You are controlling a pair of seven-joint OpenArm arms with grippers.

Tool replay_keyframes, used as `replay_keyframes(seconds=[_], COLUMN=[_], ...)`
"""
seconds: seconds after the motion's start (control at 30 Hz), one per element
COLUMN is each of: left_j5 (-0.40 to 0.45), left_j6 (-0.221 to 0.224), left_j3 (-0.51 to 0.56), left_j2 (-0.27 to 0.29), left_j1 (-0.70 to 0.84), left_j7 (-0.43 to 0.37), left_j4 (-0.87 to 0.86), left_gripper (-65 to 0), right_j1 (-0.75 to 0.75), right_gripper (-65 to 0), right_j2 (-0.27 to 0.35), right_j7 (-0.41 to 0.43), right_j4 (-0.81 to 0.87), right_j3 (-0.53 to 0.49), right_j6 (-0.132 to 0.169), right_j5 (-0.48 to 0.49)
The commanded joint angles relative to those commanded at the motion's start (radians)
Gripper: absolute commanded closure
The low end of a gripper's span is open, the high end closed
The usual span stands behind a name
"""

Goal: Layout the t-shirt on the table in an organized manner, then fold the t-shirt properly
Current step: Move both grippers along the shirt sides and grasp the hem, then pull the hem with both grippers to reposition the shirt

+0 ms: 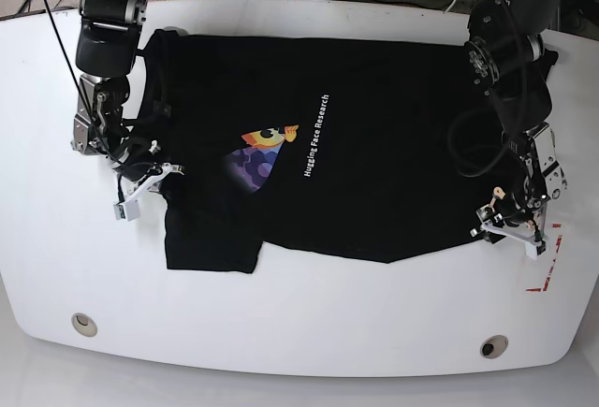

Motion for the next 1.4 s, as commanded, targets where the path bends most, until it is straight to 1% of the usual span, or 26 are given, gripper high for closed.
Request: replay_keyframes(seconds=[0.1, 0.23, 0.33, 0.4, 0.47, 0.57, 0.67, 0.73, 0.83, 1.03, 1.17, 1.23, 1.27, 1.3, 1.33, 1.4], left_j5=[-0.018, -0.044, -0.063, -0.064, -0.066, -0.068, -0.069, -0.069, -0.066, -0.069, -0.069, -0.069, -0.069, -0.069, -0.069, -0.069], left_j6=[0.0, -0.002, -0.006, -0.02, -0.04, -0.049, -0.049, -0.049, -0.049, -0.049, -0.051, -0.051, -0.054, -0.066, -0.072, -0.107], left_j3=[0.002, 0.002, 0.002, 0.008, 0.034, 0.077, 0.098, 0.103, 0.103, 0.163, 0.163, 0.164, 0.164, 0.164, 0.164, 0.164], left_j2=[0.014, 0.014, 0.017, 0.029, 0.032, 0.032, 0.032, 0.032, 0.034, 0.034, 0.031, 0.029, 0.029, 0.029, 0.029, 0.029], left_j1=[0.003, 0.003, 0.003, 0.003, 0.003, 0.002, 0.002, 0.005, 0.026, 0.163, 0.229, 0.272, 0.293, 0.321, 0.331, 0.376], left_j7=[0.006, 0.031, 0.037, 0.035, 0.031, 0.029, 0.029, 0.029, 0.041, 0.146, 0.204, 0.229, 0.238, 0.25, 0.256, 0.288], left_j4=[0.0, 0.002, 0.002, 0.002, 0.002, 0.002, 0.005, 0.031, 0.13, 0.431, 0.575, 0.652, 0.689, 0.738, 0.755, 0.832], left_gripper=[-32.4, -31.9, -30.0, -26.1, -18.3, -9.7, -3.3, -0.7, 0.0, 0.0, 0.0, 0.0, 0.0, 0.0, 0.0, 0.0], right_j1=[0.0, 0.0, 0.0, 0.0, 0.0, 0.0, 0.0, 0.0, 0.0, -0.031, -0.038, -0.038, -0.038, -0.038, -0.038, -0.038], right_gripper=[-2.7, -2.7, -2.7, -2.7, -2.7, -2.4, -2.1, -2.1, -2.1, -2.1, -2.1, -2.1, -2.1, -2.1, -2.1, -2.1], right_j2=[0.0, -0.002, -0.002, -0.002, 0.002, 0.002, 0.002, 0.002, 0.003, 0.003, 0.003, 0.003, 0.003, 0.002, 0.002, 0.002], right_j7=[0.0, 0.0, 0.0, 0.0, 0.0, 0.0, 0.0, 0.0, 0.0, 0.0, -0.003, -0.021, -0.032, -0.04, -0.043, -0.044], right_j4=[0.002, 0.002, 0.002, 0.002, 0.002, 0.002, 0.003, 0.003, 0.009, 0.081, 0.12, 0.123, 0.126, 0.127, 0.127, 0.127], right_j3=[0.0, 0.0, 0.0, 0.0, 0.0, 0.0, 0.0, 0.0, 0.0, 0.0, 0.0, 0.0, 0.0, 0.0, 0.0, 0.0], right_j6=[0.0, 0.0, 0.0, 0.0, 0.0, 0.002, 0.002, 0.002, 0.002, 0.002, 0.002, 0.0, 0.0, 0.0, 0.0, 0.0], right_j5=[0.0, 0.0, 0.0, 0.002, 0.002, 0.002, 0.002, 0.002, 0.002, 0.002, 0.002, 0.002, 0.002, 0.002, 0.002, 0.002])
